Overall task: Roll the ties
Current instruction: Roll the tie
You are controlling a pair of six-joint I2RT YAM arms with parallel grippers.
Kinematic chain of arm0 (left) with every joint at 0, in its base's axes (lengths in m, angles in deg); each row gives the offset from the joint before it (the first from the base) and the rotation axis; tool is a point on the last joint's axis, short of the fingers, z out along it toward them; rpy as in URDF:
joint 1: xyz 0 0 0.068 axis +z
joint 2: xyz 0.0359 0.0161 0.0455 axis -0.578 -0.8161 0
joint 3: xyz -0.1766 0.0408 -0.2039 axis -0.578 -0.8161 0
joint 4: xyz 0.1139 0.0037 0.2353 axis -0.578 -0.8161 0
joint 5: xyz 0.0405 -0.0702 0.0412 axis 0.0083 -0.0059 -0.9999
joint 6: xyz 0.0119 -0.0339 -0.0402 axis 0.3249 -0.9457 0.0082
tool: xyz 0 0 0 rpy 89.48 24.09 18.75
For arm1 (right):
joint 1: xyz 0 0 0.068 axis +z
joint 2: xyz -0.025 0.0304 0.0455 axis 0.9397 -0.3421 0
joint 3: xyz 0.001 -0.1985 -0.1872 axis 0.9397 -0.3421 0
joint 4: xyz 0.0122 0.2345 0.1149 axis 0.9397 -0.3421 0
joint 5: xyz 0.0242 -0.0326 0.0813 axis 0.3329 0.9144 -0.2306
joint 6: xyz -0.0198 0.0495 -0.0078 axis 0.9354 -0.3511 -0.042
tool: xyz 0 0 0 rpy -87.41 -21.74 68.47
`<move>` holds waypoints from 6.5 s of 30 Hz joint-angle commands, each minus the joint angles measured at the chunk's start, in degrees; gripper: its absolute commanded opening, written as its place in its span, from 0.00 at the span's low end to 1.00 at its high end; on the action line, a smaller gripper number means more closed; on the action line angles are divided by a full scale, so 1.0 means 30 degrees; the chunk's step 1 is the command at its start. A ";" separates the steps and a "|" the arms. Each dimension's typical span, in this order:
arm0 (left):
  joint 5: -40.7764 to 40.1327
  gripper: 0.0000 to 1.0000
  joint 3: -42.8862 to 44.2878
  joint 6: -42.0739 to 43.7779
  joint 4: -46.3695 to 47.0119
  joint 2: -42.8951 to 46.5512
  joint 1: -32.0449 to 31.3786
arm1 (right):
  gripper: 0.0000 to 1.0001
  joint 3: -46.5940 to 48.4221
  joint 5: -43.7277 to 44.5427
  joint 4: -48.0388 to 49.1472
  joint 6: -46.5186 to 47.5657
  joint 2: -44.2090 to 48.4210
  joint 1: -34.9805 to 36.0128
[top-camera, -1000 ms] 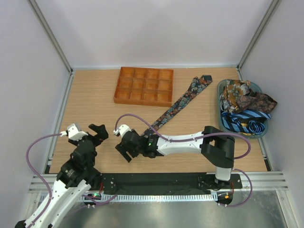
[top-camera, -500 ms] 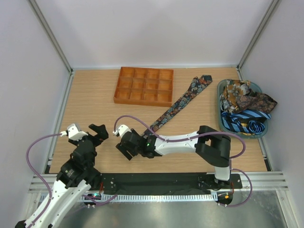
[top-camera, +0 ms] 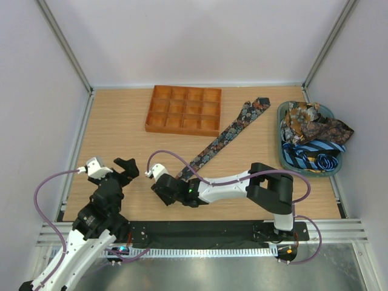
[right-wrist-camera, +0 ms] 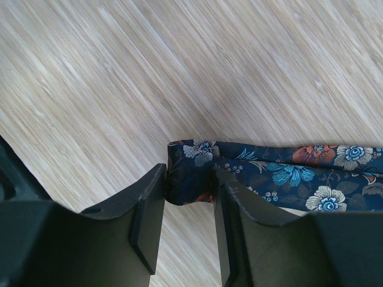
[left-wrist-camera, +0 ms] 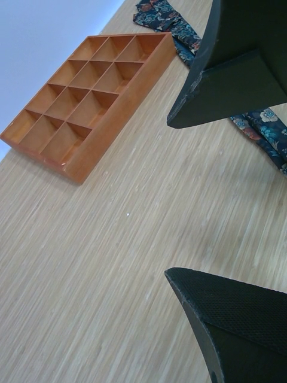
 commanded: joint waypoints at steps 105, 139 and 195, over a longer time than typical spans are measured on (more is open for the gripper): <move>1.9052 0.50 0.6953 1.4254 1.0209 -2.6847 -0.1953 | 0.04 -0.8552 -1.7086 1.5112 -1.1181 0.0456 -1.2703; 1.8760 0.36 0.7481 1.4781 0.9388 -2.7287 -0.2802 | 0.36 -0.6999 -1.3718 0.7465 -0.7255 0.3326 -1.2732; 1.7646 0.78 0.9179 1.4897 0.7279 -2.6786 -0.2919 | 0.01 -0.7058 -1.4946 0.7728 -0.6522 0.1481 -1.3288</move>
